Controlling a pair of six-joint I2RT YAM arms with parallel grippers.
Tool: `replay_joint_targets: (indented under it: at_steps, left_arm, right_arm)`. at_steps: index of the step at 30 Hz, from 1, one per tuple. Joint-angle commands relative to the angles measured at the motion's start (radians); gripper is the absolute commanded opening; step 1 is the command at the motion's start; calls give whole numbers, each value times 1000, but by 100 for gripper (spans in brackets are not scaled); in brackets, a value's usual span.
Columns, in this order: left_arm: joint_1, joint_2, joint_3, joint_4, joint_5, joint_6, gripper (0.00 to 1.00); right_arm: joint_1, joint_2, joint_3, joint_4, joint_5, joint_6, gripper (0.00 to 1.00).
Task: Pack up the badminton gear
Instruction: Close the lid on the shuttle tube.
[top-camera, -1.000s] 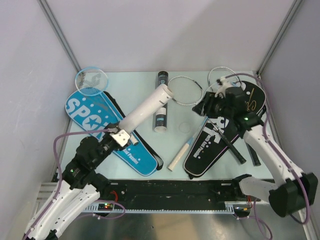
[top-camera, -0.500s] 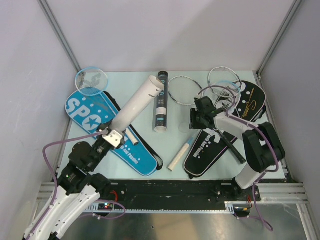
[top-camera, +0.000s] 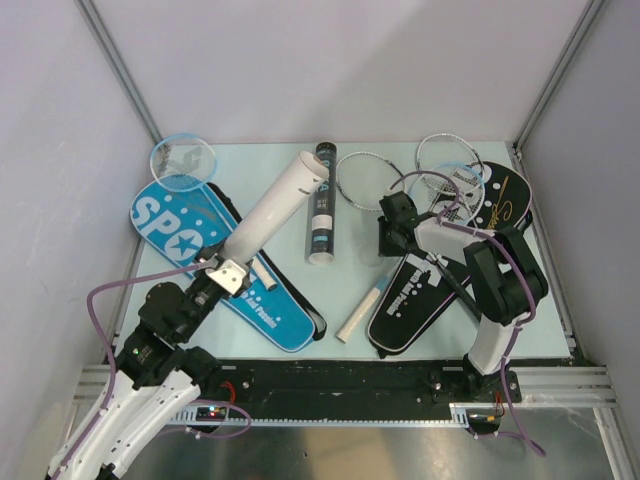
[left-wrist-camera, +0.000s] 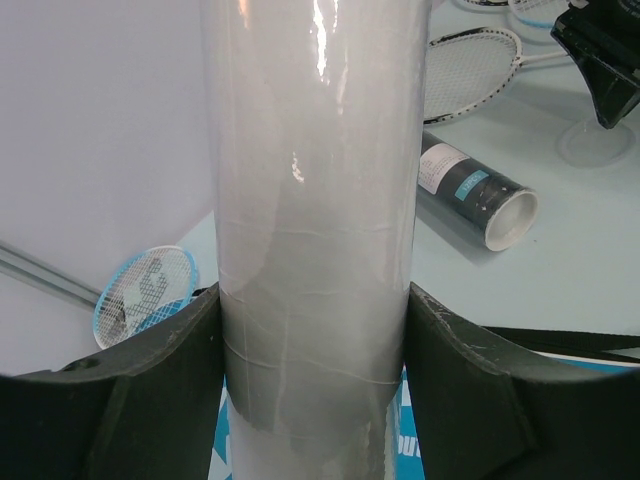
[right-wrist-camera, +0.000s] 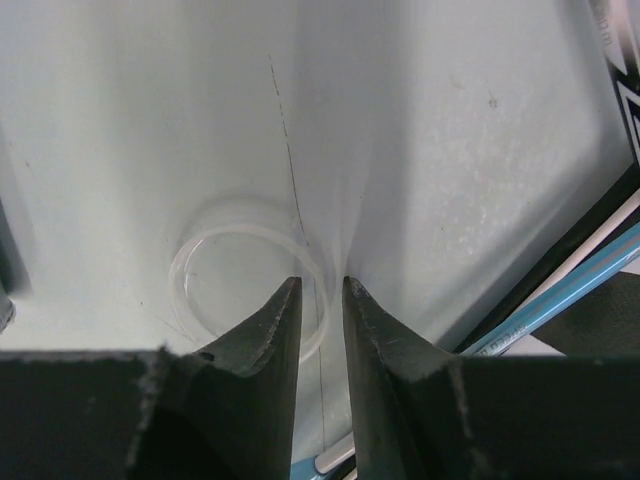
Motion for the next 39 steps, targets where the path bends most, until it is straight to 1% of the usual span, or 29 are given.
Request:
replay_joint_targets:
  at_steps: [1,2,7,8,14,20,22,26,31,34,39]
  left_arm:
    - [-4,4,1,88,-14,-5,20]
    - [-4,6,2,88,-14,-5,20]
    - [-4,5,1,87,-11,-7,20]
    - [-4,5,0,87,-11,-7,20]
    - [-4,10,-4,87,6,-9,20]
    - [-3,20,-7,87,46,-9,20]
    - [-4,23,-8,87,61,-5,20]
    - [-4,28,-13,85,136,9,21]
    - [-4,41,-13,79,237,30,21]
    - [-4,54,-13,65,309,51,22]
    - [-4,86,-3,41,388,73,22]
  right_arm:
    - [8,36,30,-1,54,12,25]
    - [8,38,31,-4,60,12,22]
    - [9,22,35,-8,87,-2,3]
    - [10,9,35,-7,89,-6,2]
    - [6,-112,36,-9,77,-26,0]
    - [-39,-286,36,-8,-32,-15,0]
    - [-64,-352,35,-5,-104,-8,0]
    - [-145,-488,35,18,-277,20,0]
    - [-261,-647,36,98,-580,72,0]
    - [-315,-708,35,156,-753,110,0]
    - [-360,-764,35,203,-929,171,0]
